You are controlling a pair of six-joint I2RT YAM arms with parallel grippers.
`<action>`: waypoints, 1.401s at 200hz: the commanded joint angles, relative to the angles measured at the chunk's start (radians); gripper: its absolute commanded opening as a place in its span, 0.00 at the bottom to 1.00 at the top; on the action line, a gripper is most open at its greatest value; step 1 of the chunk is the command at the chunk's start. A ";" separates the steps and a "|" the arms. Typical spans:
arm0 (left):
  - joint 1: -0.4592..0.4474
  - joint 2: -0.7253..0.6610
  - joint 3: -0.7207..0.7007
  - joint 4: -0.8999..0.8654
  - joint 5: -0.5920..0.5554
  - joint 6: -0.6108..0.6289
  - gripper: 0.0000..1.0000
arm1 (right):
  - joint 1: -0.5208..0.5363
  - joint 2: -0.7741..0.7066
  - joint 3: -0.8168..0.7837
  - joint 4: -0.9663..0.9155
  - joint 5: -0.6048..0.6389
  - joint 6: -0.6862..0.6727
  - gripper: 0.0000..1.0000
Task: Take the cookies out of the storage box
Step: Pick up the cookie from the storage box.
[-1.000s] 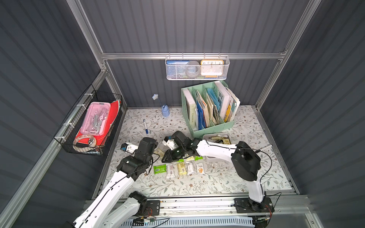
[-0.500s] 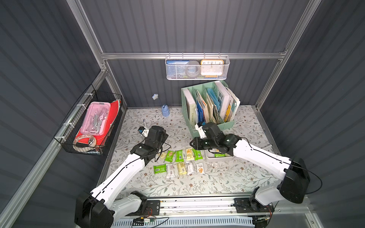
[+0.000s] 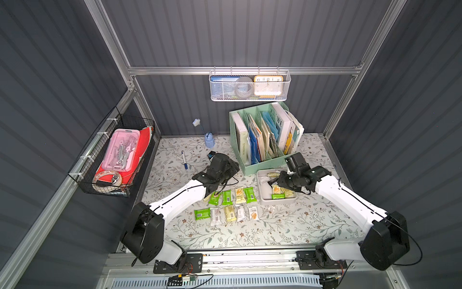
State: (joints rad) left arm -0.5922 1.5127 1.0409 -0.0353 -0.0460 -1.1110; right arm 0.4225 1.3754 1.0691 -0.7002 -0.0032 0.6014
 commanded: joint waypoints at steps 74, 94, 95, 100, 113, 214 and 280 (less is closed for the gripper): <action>-0.073 0.270 0.106 0.158 0.113 -0.126 0.61 | -0.006 0.304 0.110 -0.109 0.016 -0.093 0.52; -0.075 0.287 0.117 0.159 0.117 -0.129 0.60 | -0.005 0.344 0.123 -0.107 0.018 -0.108 0.57; -0.074 0.288 0.117 0.158 0.117 -0.130 0.60 | -0.005 0.345 0.123 -0.107 0.018 -0.109 0.57; -0.074 0.287 0.118 0.155 0.115 -0.128 0.61 | -0.006 0.354 0.127 -0.104 0.013 -0.114 0.58; -0.074 0.288 0.118 0.149 0.115 -0.126 0.61 | -0.005 0.375 0.133 -0.093 0.006 -0.118 0.59; -0.074 0.271 0.103 0.125 0.126 -0.141 0.60 | -0.019 0.523 0.178 -0.051 0.047 -0.151 0.59; -0.073 0.274 0.114 0.106 0.120 -0.142 0.60 | -0.019 0.539 0.182 -0.026 0.061 -0.167 0.52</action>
State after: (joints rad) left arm -0.6624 1.7920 1.1389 0.0937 0.0746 -1.2476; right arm 0.4095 1.8977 1.2400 -0.7448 0.0277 0.4519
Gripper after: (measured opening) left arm 0.604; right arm 0.529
